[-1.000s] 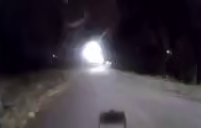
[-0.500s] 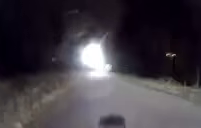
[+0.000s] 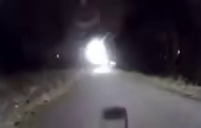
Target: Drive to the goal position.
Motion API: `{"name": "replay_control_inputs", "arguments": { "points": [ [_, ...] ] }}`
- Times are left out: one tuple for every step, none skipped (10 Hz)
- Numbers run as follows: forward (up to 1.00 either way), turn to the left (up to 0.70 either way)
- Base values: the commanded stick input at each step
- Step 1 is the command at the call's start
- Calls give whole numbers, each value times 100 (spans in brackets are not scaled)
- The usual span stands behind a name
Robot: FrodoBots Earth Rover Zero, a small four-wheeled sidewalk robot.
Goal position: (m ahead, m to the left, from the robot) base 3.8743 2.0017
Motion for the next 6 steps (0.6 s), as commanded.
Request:
{"name": "replay_control_inputs", "arguments": {
  "points": [
    [100, 6],
    [100, 6],
    [100, 6],
    [100, 6],
    [100, 5],
    [100, 5]
  ]
}}
